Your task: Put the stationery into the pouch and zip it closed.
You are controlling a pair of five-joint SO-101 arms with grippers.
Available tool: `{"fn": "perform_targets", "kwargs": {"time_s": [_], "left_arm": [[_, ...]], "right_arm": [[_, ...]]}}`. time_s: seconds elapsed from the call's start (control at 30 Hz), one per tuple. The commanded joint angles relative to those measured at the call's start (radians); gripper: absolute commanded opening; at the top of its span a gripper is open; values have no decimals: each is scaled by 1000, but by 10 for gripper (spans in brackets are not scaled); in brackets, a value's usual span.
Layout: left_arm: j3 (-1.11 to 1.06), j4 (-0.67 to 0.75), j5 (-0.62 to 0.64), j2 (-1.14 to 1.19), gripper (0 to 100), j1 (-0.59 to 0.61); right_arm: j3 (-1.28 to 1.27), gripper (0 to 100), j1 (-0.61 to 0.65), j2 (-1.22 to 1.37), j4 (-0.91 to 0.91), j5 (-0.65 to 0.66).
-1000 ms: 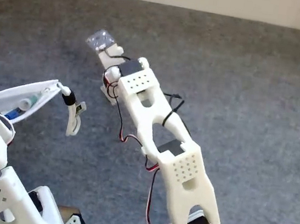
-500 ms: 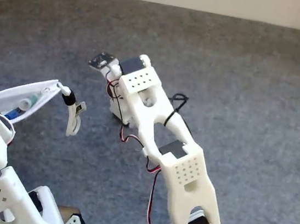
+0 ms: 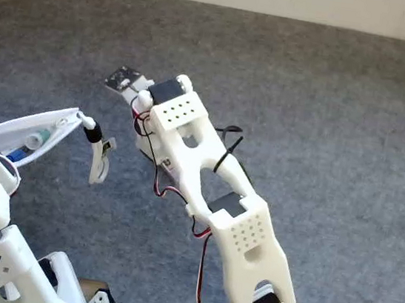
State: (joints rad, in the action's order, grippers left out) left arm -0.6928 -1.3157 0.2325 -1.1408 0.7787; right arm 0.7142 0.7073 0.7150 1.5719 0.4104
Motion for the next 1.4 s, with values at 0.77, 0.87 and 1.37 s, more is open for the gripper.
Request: {"fn": "perform_targets", "kwargs": {"time_s": [0.77, 0.87, 1.37], "left_arm": [[1, 25, 9, -18, 8, 5], [1, 25, 9, -18, 8, -1], [53, 40, 9, -12, 8, -320]], "right_arm": [[136, 11, 7, 171, 19, 5], [173, 4, 5, 136, 70, 3], [119, 4, -51, -128, 191, -72]]}}
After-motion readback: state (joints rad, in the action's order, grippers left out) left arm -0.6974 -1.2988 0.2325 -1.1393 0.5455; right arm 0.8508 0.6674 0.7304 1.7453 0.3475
